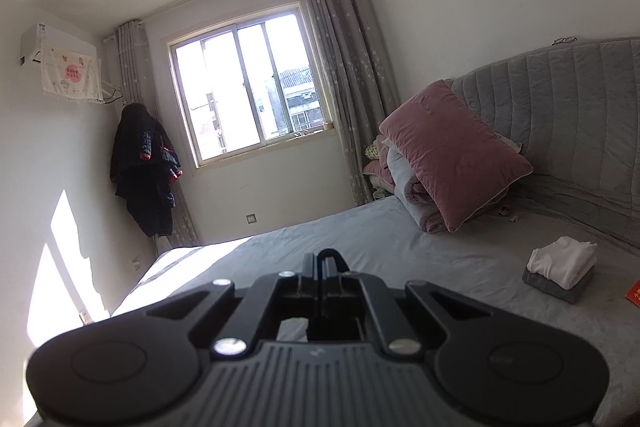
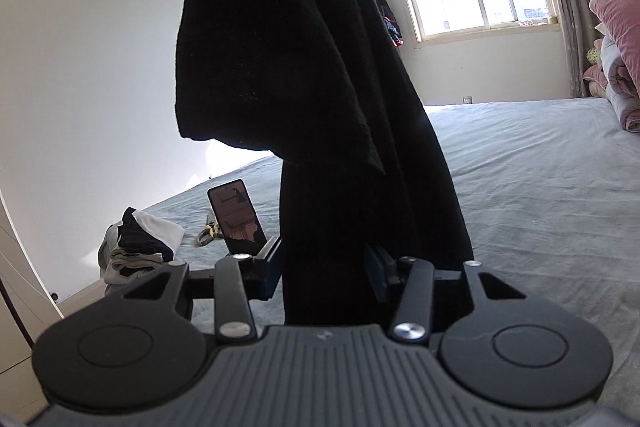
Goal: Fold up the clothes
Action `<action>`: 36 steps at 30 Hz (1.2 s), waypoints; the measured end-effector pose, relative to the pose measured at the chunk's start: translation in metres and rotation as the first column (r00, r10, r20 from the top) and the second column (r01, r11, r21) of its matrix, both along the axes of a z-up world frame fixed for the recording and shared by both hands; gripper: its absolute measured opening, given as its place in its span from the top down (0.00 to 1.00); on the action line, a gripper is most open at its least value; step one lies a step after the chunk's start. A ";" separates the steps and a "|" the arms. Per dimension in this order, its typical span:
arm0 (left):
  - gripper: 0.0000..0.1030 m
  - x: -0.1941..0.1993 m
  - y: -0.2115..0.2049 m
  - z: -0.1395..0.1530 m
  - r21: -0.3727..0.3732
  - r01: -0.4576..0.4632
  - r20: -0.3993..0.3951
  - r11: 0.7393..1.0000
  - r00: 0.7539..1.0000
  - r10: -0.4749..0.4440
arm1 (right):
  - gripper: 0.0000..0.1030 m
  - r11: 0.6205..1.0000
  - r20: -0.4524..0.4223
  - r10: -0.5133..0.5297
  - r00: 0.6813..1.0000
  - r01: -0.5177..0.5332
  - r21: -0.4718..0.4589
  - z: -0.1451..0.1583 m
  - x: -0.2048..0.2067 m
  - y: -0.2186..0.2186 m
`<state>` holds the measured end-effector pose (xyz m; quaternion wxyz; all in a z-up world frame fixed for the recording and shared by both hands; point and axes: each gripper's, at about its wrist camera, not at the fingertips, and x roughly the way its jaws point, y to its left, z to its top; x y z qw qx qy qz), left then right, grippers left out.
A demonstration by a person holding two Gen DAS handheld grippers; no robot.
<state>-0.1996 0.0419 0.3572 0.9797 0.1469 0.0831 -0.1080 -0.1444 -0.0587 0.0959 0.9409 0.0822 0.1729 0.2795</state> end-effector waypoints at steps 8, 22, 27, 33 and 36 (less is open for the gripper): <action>0.98 -0.017 -0.005 0.006 0.007 0.035 0.030 0.999 0.999 -0.036 | 0.53 0.998 -0.005 -0.056 0.998 0.056 0.025 0.007 0.006 -0.009; 0.98 -0.023 0.035 -0.006 0.012 -0.072 0.057 0.997 0.996 0.072 | 0.97 0.960 0.095 -0.274 0.957 0.278 -0.028 0.055 -0.007 -0.068; 0.98 -0.022 0.057 -0.014 -0.004 -0.130 0.052 0.991 0.990 0.130 | 0.97 0.912 0.181 -0.405 0.896 0.411 0.006 0.101 -0.021 -0.110; 0.98 -0.033 0.060 -0.007 -0.026 -0.136 0.091 0.990 0.986 0.138 | 0.97 0.870 0.351 -0.461 0.815 0.492 0.001 0.149 -0.061 -0.120; 0.98 -0.041 0.056 0.007 -0.020 -0.142 0.143 0.990 0.979 0.144 | 0.97 0.858 0.431 -0.462 0.775 0.513 -0.003 0.174 -0.074 -0.121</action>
